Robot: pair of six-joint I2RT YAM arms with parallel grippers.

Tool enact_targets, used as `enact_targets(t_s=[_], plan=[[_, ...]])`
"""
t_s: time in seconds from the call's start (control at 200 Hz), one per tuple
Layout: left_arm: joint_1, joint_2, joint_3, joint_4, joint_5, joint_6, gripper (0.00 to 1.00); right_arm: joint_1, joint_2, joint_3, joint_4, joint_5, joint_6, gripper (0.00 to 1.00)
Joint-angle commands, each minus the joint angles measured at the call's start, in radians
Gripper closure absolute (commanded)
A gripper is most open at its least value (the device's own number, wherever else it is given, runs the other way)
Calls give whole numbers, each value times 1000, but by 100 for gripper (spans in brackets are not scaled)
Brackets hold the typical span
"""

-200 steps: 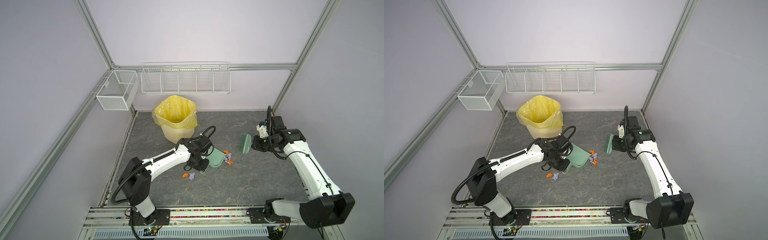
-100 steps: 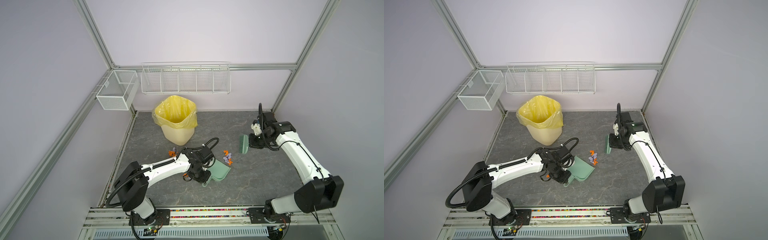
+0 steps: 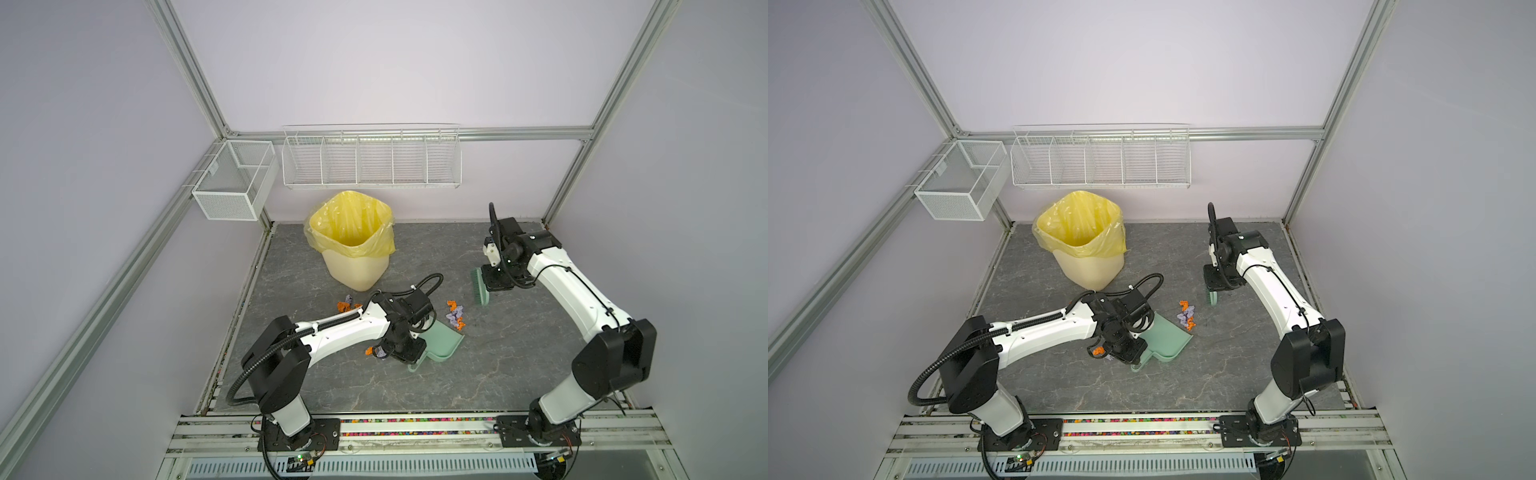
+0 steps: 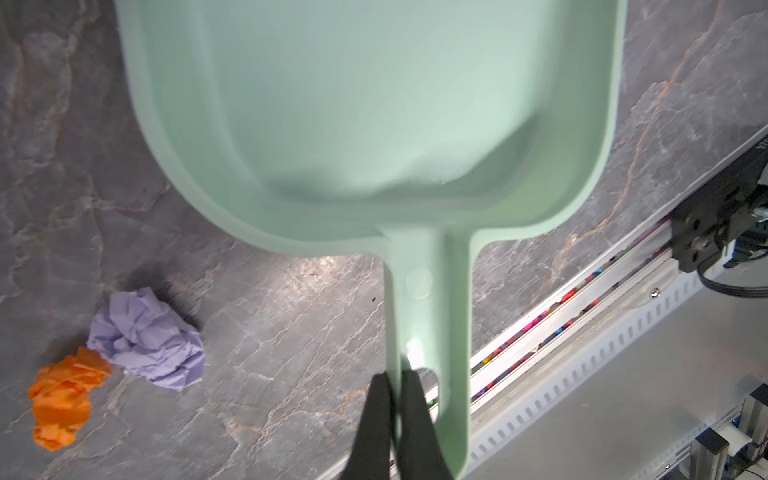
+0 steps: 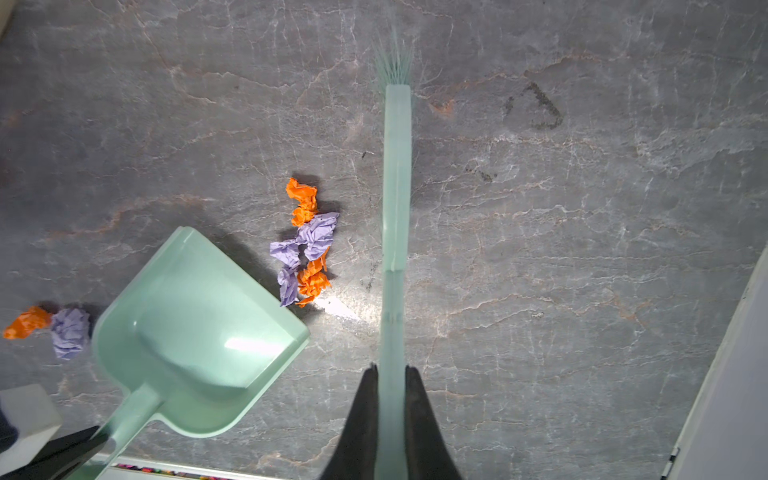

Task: Sweep away the paper scraps from the table
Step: 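Bring the brush toward the scrap cluster with the right gripper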

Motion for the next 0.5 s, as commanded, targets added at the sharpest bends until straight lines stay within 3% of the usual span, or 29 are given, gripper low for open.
enact_targets(t_s=[0.0,0.11,0.495], plan=[[-4,19,42,-37,-19,20,100,16,23,23,-32,39,-38,93],[-4,38,64,-58,-23,34,100,35,44,37,-22,-14,-37,93],[18,129,135,-40,-16,41,100,157,67,2,-29,-20,-37,93]])
